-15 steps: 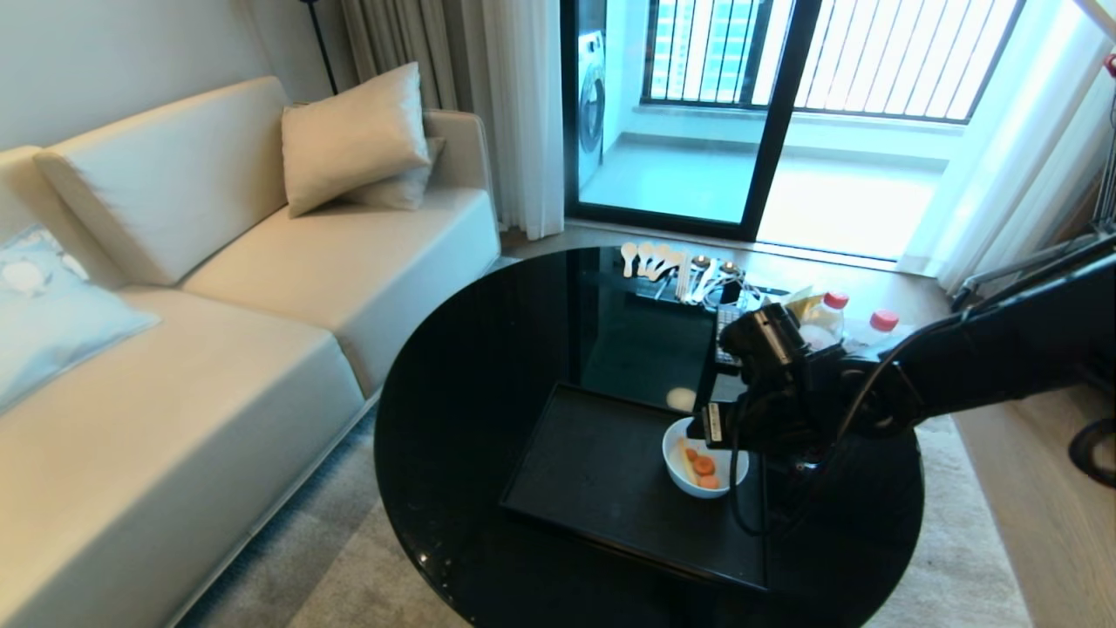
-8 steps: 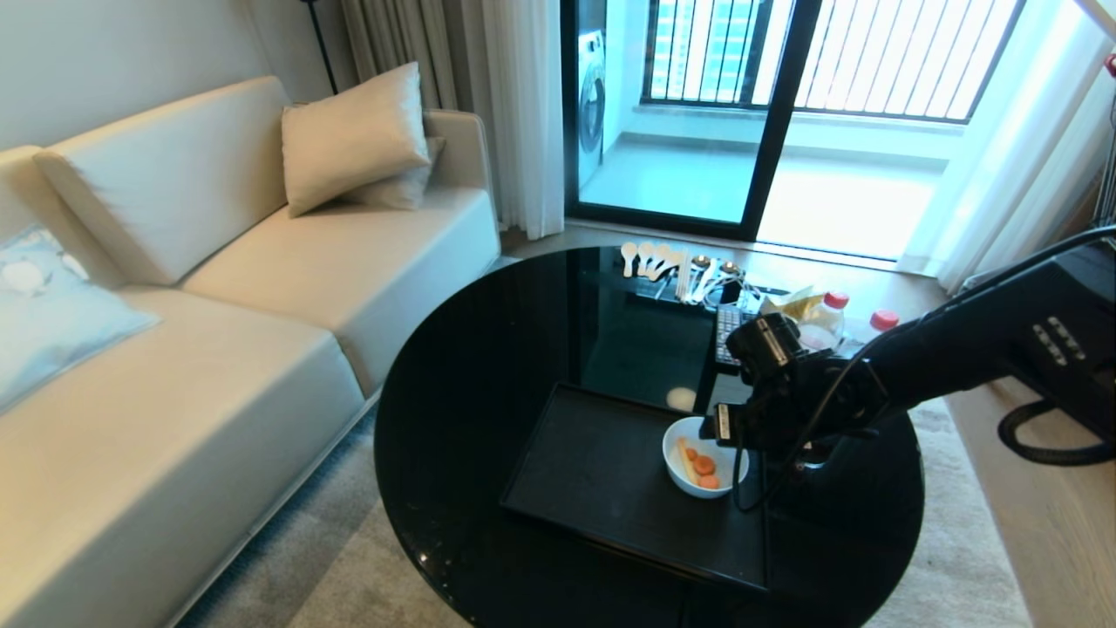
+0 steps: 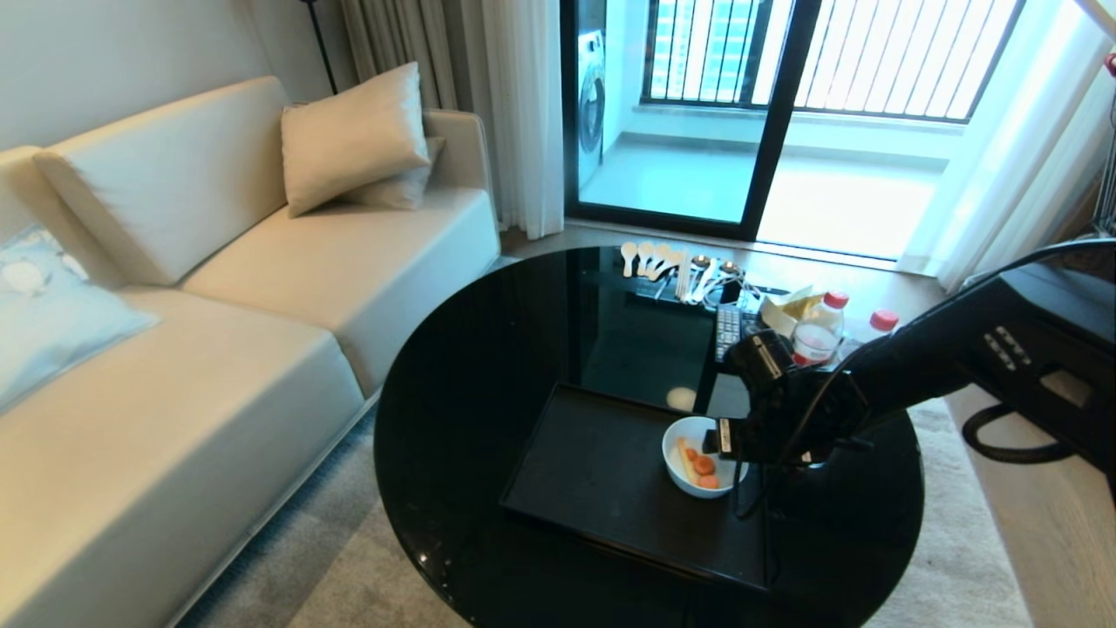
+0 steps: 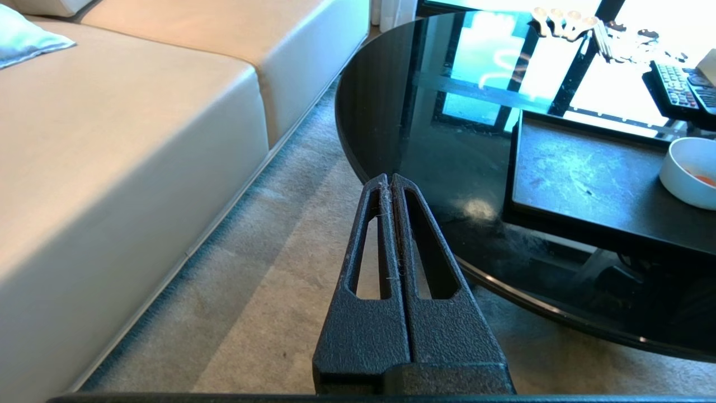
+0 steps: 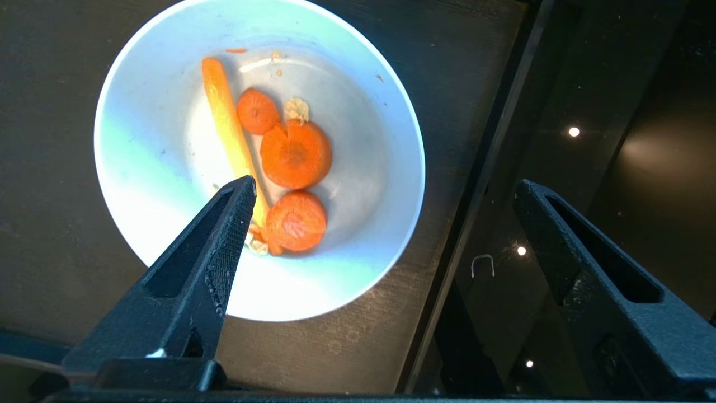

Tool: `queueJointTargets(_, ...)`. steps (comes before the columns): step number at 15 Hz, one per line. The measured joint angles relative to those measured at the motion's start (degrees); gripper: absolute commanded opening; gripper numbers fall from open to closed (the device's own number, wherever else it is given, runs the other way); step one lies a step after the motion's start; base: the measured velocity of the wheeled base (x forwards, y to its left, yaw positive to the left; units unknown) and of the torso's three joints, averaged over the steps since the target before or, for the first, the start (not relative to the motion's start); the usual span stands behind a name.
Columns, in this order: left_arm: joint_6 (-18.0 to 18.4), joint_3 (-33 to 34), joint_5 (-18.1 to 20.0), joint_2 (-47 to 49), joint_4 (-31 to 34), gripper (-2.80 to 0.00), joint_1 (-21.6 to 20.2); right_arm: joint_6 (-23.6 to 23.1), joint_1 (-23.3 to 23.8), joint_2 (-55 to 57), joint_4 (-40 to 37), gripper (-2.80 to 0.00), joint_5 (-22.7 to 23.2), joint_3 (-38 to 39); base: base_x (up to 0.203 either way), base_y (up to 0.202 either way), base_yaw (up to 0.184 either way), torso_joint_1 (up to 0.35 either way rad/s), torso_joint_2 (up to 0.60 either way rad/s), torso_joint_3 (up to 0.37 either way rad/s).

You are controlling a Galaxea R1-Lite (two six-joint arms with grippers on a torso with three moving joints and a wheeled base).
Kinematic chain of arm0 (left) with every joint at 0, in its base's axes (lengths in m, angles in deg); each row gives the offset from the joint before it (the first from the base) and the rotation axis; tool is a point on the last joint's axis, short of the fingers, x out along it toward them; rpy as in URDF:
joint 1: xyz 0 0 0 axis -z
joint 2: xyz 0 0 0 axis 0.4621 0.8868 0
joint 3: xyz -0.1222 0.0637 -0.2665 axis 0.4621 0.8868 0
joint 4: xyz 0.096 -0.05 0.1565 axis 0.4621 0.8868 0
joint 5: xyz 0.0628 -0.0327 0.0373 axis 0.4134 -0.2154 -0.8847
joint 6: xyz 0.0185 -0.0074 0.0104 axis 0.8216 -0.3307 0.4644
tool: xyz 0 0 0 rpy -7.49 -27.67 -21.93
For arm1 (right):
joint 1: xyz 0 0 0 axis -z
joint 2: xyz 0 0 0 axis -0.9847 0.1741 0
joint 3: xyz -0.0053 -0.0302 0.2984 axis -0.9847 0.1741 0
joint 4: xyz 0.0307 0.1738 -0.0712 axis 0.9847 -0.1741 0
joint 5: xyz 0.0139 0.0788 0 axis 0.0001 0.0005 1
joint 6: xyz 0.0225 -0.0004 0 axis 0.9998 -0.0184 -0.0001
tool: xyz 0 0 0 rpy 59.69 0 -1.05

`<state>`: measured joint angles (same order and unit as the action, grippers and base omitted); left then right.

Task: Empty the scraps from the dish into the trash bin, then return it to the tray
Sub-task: Pick up the bowl with leftover food

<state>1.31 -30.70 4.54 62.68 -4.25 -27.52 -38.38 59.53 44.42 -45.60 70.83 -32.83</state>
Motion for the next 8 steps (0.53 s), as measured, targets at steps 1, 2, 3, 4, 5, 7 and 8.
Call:
queueJointTargets(1, 0.00, 0.00, -0.01, 0.00, 0.00, -2.80, 0.00, 0.00, -0.08, 0.43, -0.10, 0.00, 0.01, -0.40, 0.000, 0.000, 0.000, 0.000, 0.00, 0.000)
queueJointTargets(2, 0.01, 0.00, 0.00, 0.00, 0.00, -2.80, 0.00, 0.00, -0.11, 0.77, -0.08, 0.00, 0.01, -0.58, 0.000, 0.000, 0.000, 0.000, 0.00, 0.000)
queueJointTargets(3, 0.03, 0.00, 0.01, 0.00, 0.00, -2.80, 0.00, 0.00, -0.11, 1.14, 0.04, 0.00, 0.01, -0.69, 0.000, 0.000, 0.000, 0.000, 0.00, 0.000)
queueJointTargets(4, 0.00, 0.00, 0.00, 0.00, 0.00, -2.80, 0.00, 0.00, -0.11, 1.43, 0.10, 0.00, 0.01, -0.69, 0.000, 0.000, 0.000, 0.000, 0.00, 0.000)
queueJointTargets(5, 0.01, 0.00, 0.00, 0.00, 0.00, -2.80, 0.00, 0.00, -0.09, 1.64, 0.12, 0.00, -0.02, -0.69, 0.000, 0.000, 0.000, 0.000, 0.00, 0.000)
queueJointTargets(7, 0.00, 0.00, 0.00, 0.00, 0.00, -2.80, 0.00, 0.00, -0.11, 2.19, 0.21, 0.00, -0.03, -0.80, 0.000, 0.000, 0.000, 0.000, 0.00, 0.000)
queueJointTargets(8, 0.02, 0.00, 0.00, 0.00, 0.00, -2.80, 0.00, 0.00, -0.11, 2.35, 0.28, -2.80, 0.01, -0.80, 0.000, 0.000, 0.000, 0.000, 0.00, 0.000)
